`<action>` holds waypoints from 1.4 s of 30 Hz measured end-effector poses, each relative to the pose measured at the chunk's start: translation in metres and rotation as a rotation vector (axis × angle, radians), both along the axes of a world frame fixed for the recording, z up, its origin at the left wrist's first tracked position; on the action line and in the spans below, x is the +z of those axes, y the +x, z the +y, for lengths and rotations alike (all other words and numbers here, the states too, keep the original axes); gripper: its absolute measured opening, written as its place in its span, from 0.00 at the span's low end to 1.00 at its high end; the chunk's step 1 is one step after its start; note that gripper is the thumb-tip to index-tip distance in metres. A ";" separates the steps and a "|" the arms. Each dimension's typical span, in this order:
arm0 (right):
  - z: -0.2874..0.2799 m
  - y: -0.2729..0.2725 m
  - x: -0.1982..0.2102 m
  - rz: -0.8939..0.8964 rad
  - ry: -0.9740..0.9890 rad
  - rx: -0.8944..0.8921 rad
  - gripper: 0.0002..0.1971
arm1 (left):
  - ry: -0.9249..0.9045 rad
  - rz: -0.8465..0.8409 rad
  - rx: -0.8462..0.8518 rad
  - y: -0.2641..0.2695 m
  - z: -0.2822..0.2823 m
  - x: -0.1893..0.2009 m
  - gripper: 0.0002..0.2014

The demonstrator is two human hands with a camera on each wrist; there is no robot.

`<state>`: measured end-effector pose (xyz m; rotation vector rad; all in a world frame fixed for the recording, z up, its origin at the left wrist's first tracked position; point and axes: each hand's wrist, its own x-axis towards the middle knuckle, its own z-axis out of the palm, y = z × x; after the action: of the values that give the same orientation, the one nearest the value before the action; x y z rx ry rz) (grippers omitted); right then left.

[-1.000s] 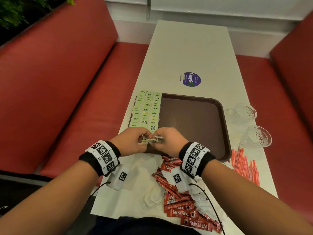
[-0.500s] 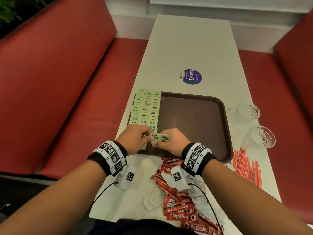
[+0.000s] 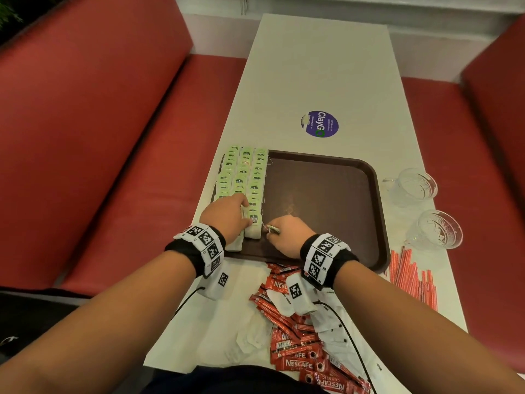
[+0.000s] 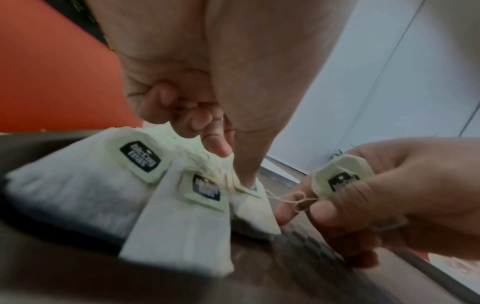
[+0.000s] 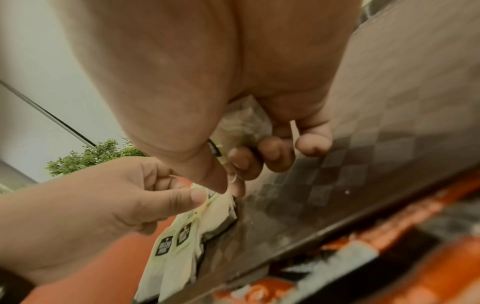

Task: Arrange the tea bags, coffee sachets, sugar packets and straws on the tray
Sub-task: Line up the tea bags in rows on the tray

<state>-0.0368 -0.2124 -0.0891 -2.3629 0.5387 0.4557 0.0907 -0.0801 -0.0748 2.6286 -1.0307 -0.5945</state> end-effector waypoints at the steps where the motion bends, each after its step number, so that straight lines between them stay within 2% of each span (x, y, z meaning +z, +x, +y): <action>1: 0.001 0.001 -0.001 0.005 -0.002 0.007 0.12 | -0.001 -0.003 -0.026 -0.003 0.002 -0.001 0.17; 6: 0.002 0.005 -0.002 0.011 0.011 0.020 0.10 | 0.094 -0.021 -0.234 -0.017 0.006 -0.007 0.17; 10: 0.004 0.006 0.001 0.009 0.022 0.032 0.09 | 0.068 -0.048 -0.229 -0.014 0.008 -0.010 0.12; 14: 0.006 0.006 0.006 0.004 0.044 0.013 0.04 | 0.066 -0.066 -0.204 -0.013 0.011 -0.008 0.15; 17: 0.007 0.004 0.009 -0.025 0.106 -0.077 0.09 | 0.080 -0.062 -0.166 -0.010 0.017 -0.010 0.16; 20: 0.007 0.004 0.010 -0.033 0.139 -0.090 0.07 | 0.085 -0.044 -0.180 -0.006 0.022 -0.011 0.14; 22: 0.007 0.004 0.012 -0.059 0.118 -0.073 0.07 | 0.037 -0.033 -0.223 -0.004 0.025 -0.010 0.16; 25: 0.008 0.003 0.013 -0.152 0.094 -0.037 0.07 | -0.149 0.050 -0.278 -0.004 0.027 -0.005 0.19; 29: 0.009 0.001 0.018 -0.254 0.102 -0.040 0.10 | -0.291 0.062 -0.313 -0.004 0.024 0.001 0.07; 33: 0.009 0.001 0.019 -0.280 0.102 -0.035 0.14 | -0.381 0.039 -0.268 -0.006 0.021 0.009 0.04; 35: 0.007 0.000 0.020 -0.266 0.096 -0.044 0.14 | -0.367 0.083 -0.205 -0.007 0.020 0.009 0.04; 38: 0.006 -0.002 0.017 -0.189 0.049 -0.015 0.12 | -0.219 0.161 -0.138 -0.009 0.019 0.002 0.06; 40: 0.004 -0.003 0.011 -0.167 0.047 -0.032 0.07 | -0.110 0.151 -0.130 -0.011 0.018 -0.005 0.07; 42: 0.002 -0.004 0.009 -0.153 0.053 -0.067 0.10 | -0.082 0.113 -0.095 -0.012 0.018 -0.010 0.07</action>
<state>-0.0403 -0.2100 -0.0806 -2.2983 0.5267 0.2534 0.0783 -0.0621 -0.0849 2.4565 -1.1246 -0.6981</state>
